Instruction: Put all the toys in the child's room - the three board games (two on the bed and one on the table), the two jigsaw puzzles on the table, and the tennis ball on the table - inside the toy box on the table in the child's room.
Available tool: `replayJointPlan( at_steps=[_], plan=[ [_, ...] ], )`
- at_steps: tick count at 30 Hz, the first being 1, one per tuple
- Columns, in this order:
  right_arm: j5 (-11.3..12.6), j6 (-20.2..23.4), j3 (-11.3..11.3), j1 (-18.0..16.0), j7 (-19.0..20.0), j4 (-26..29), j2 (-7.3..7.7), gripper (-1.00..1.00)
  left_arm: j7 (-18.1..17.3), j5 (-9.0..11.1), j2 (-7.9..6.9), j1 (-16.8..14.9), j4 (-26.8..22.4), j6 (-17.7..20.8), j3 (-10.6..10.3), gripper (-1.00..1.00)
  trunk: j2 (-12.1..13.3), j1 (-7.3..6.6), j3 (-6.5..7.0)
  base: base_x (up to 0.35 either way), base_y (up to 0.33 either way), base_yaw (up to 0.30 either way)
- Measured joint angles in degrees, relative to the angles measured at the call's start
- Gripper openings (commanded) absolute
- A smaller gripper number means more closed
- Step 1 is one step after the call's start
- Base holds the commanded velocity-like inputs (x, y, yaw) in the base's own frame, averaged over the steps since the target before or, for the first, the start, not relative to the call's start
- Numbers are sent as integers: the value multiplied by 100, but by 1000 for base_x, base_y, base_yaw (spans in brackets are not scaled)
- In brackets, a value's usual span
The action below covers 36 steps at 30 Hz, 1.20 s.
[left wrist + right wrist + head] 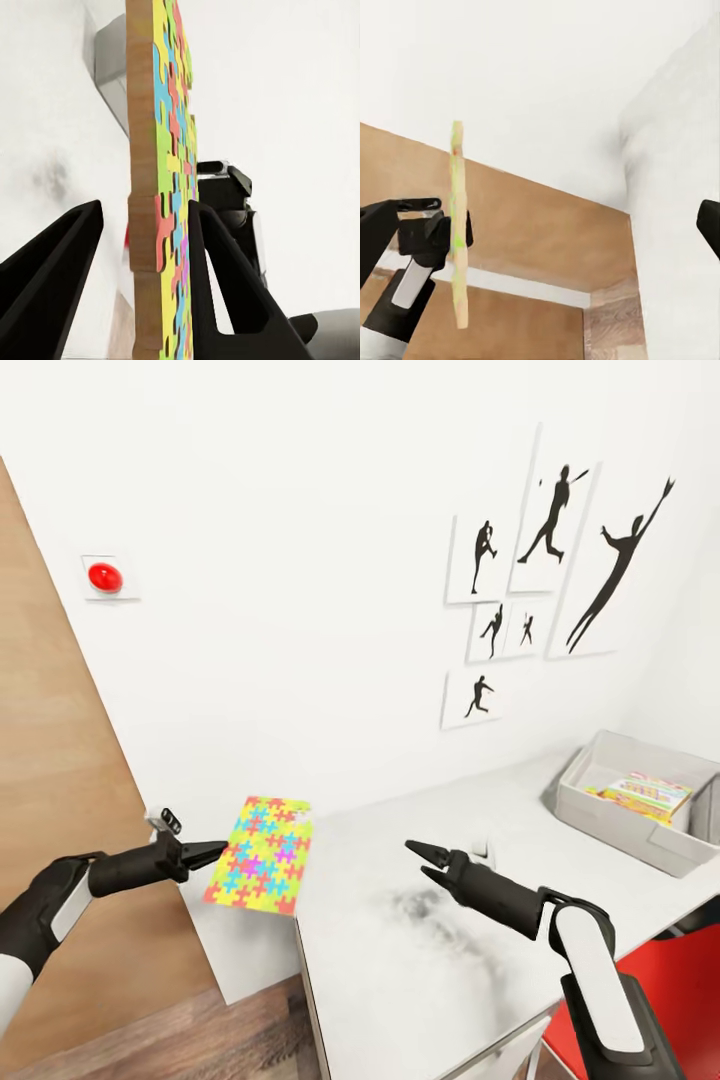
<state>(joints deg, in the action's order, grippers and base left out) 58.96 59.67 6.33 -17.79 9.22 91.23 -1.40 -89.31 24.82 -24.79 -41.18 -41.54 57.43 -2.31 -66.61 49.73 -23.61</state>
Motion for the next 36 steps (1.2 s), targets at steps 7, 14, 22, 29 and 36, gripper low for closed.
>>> replayJointPlan(
  at_steps=[7,14,22,29,36],
  plan=[
    [-68,-58,47,24,1271,0,-3,100,-36,-35,-229,1,-58,36,-205,-100,281,-152,126,-170,0,0],
    [-95,-368,63,101,1379,-5,-4,100,-36,-27,-264,1,-156,37,-390,-100,562,-308,252,-25,0,0],
    [-52,-481,452,174,1414,-9,-35,100,-34,-12,-282,18,-416,123,-414,-100,884,-481,395,-236,0,0],
    [-62,-521,462,202,1433,-17,-95,100,-35,3,-305,25,-447,151,-398,-100,1164,-637,521,-67,0,-1],
    [-62,-525,465,224,1438,-16,-93,100,-35,8,-301,20,-469,188,-395,-100,1445,-791,647,-2,0,-185]
  ],
)
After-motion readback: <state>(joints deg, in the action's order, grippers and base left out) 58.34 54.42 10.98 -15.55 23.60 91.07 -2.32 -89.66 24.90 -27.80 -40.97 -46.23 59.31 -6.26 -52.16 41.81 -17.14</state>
